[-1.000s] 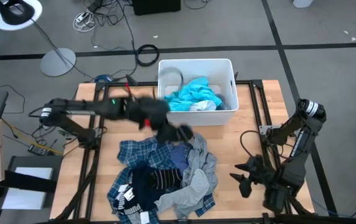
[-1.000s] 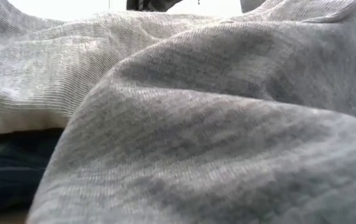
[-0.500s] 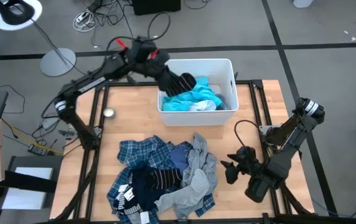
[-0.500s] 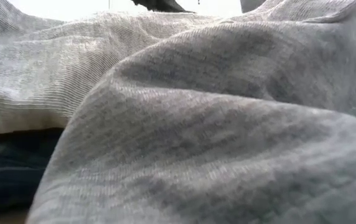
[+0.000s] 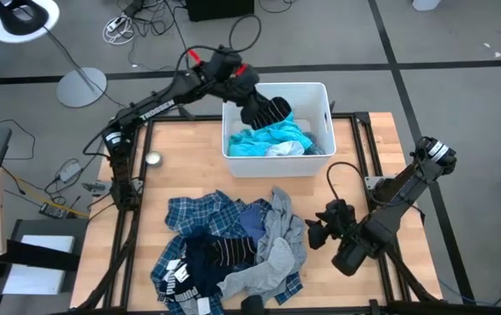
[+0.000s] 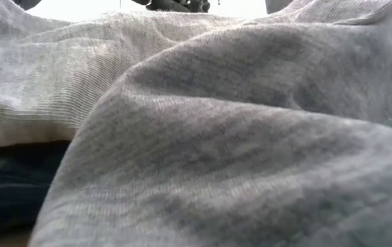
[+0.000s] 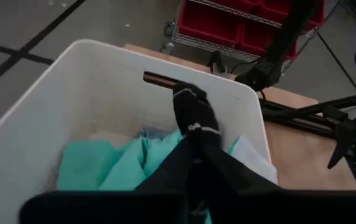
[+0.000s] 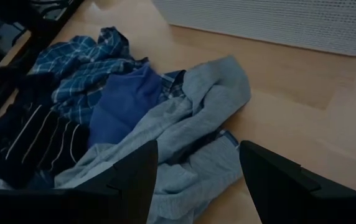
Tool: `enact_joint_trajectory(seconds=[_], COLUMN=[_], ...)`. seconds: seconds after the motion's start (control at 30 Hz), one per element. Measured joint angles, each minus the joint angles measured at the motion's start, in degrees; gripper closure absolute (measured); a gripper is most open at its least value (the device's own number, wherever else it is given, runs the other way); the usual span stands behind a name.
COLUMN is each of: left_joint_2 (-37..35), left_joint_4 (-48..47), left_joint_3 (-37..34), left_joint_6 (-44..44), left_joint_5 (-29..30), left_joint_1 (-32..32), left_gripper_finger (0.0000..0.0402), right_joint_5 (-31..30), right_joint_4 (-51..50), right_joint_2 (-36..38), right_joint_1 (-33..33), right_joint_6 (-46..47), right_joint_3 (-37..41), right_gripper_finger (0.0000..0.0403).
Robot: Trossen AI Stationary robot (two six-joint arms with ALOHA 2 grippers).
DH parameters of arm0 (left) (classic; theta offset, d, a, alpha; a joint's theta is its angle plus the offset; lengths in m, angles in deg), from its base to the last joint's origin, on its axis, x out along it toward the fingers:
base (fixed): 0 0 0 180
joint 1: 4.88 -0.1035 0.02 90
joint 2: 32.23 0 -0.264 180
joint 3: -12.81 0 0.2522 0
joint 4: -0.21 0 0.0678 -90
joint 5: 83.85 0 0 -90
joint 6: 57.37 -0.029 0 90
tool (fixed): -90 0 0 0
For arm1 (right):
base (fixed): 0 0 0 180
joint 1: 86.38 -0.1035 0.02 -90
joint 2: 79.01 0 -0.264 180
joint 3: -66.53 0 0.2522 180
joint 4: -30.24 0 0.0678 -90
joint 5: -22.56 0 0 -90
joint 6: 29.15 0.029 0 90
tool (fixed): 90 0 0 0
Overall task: Sort clothes
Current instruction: Put the black sock into the white laundry bin
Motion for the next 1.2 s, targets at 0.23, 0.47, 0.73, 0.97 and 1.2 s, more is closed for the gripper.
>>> enact_joint_trajectory(seconds=[0.23, 0.47, 0.73, 0.97, 1.2], left_joint_2=[-0.23, -0.42, -1.66, -4.04, -5.71], left_joint_4=[-3.12, -15.33, -27.22, -32.68, -31.11], left_joint_3=[3.69, 10.20, 11.15, 11.00, 11.02], left_joint_6=[-0.58, 0.80, 1.27, 5.04, 12.53], left_joint_5=[-0.07, 0.87, 4.62, 10.97, 25.37], left_joint_1=[0.06, 0.42, 5.24, 15.08, 28.01], left_gripper_finger=[0.0284, 0.0265, 0.0265, 0.0265, 0.0270], right_joint_5=[1.43, 1.47, 2.56, 3.98, 6.30], right_joint_4=[0.07, -0.65, -0.72, 0.27, 8.45], right_joint_2=[0.00, 0.00, 0.00, 0.00, -0.02], right_joint_1=[0.51, 0.51, 0.42, 0.29, 0.29], right_joint_6=[-0.39, -1.01, -6.31, -13.91, -26.52], right_joint_3=[0.00, 0.00, 0.00, 0.00, 0.00], right_gripper_finger=[0.0174, 0.0174, 0.0174, 0.0174, 0.0174])
